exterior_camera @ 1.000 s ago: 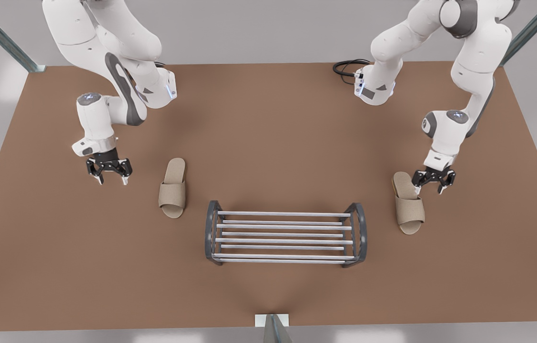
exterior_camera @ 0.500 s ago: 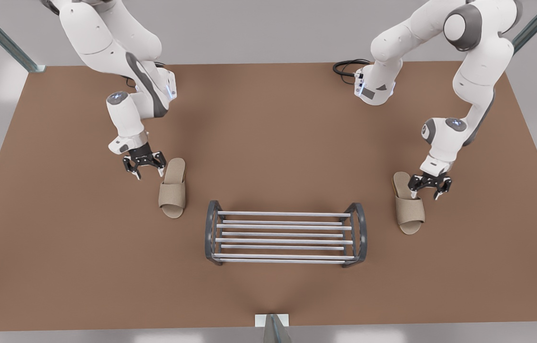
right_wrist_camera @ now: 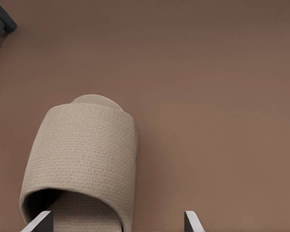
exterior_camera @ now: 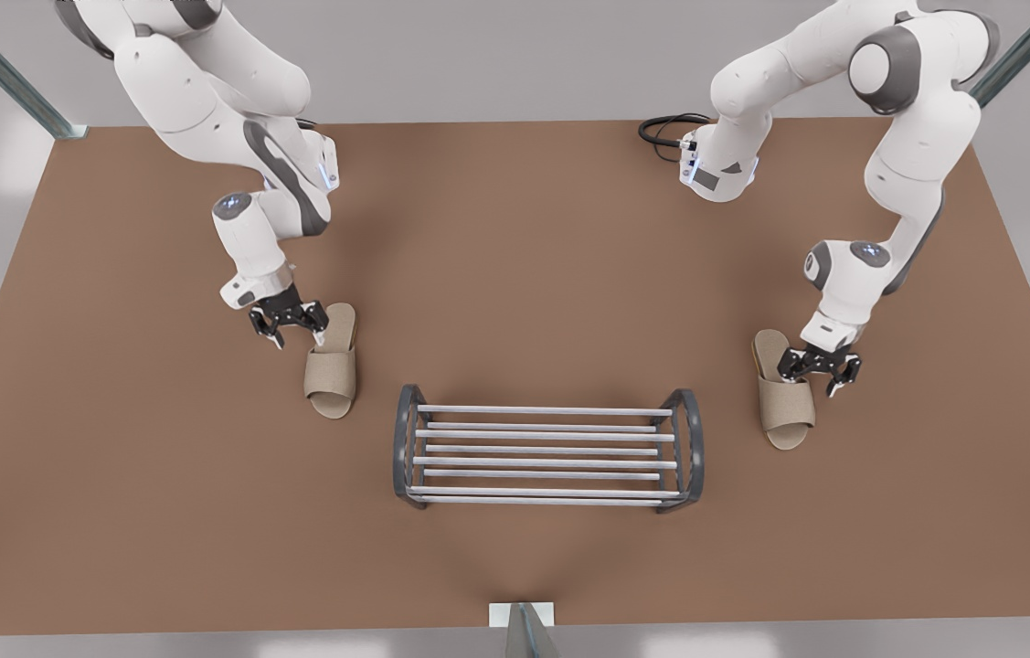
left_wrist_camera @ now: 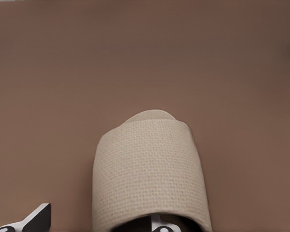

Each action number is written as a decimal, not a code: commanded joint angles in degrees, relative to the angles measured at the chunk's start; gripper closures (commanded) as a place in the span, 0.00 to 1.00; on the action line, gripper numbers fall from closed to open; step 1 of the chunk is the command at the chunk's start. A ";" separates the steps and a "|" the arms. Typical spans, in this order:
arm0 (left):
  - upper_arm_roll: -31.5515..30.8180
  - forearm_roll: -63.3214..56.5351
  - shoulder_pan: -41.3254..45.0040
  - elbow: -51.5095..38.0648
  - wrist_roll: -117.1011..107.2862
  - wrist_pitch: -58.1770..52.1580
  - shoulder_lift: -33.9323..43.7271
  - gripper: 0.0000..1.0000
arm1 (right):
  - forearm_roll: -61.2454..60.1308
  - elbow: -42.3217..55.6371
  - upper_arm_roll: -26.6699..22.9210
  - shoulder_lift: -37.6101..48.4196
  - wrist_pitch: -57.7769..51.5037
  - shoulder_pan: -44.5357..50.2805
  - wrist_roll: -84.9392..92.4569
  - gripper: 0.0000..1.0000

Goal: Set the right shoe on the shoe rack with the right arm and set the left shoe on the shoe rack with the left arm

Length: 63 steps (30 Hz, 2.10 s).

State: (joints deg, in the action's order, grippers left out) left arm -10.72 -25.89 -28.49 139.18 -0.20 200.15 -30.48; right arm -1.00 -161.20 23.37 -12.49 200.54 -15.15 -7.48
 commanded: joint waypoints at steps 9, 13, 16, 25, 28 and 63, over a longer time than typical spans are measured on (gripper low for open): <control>0.08 0.93 -0.34 0.04 0.46 -0.02 0.16 0.01 | -0.32 1.68 -0.52 -3.33 0.11 0.03 -0.35 0.00; 0.00 1.02 -0.43 0.13 0.46 -0.02 0.16 0.01 | -0.41 1.86 -0.69 -5.18 0.29 0.91 -0.35 0.00; 0.00 2.51 0.63 0.31 0.46 -0.02 0.25 0.01 | -0.41 2.56 -0.78 -6.32 0.29 1.88 -0.35 0.00; -0.09 4.36 1.33 3.38 0.46 -0.02 2.27 0.01 | -0.32 3.79 -1.13 -6.14 0.20 3.37 2.29 0.00; -0.09 4.44 1.24 3.82 0.46 0.07 2.53 0.01 | -0.32 4.23 -1.13 -6.23 0.29 3.55 2.47 0.00; -0.18 6.64 1.51 2.06 0.37 0.07 1.83 0.64 | -0.32 6.07 -1.13 -7.90 0.46 1.44 5.90 0.65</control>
State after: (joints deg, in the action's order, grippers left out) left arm -10.90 -19.34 -26.97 141.27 0.37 200.39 -28.65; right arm -1.28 -155.11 22.20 -20.42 201.04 -13.48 -2.35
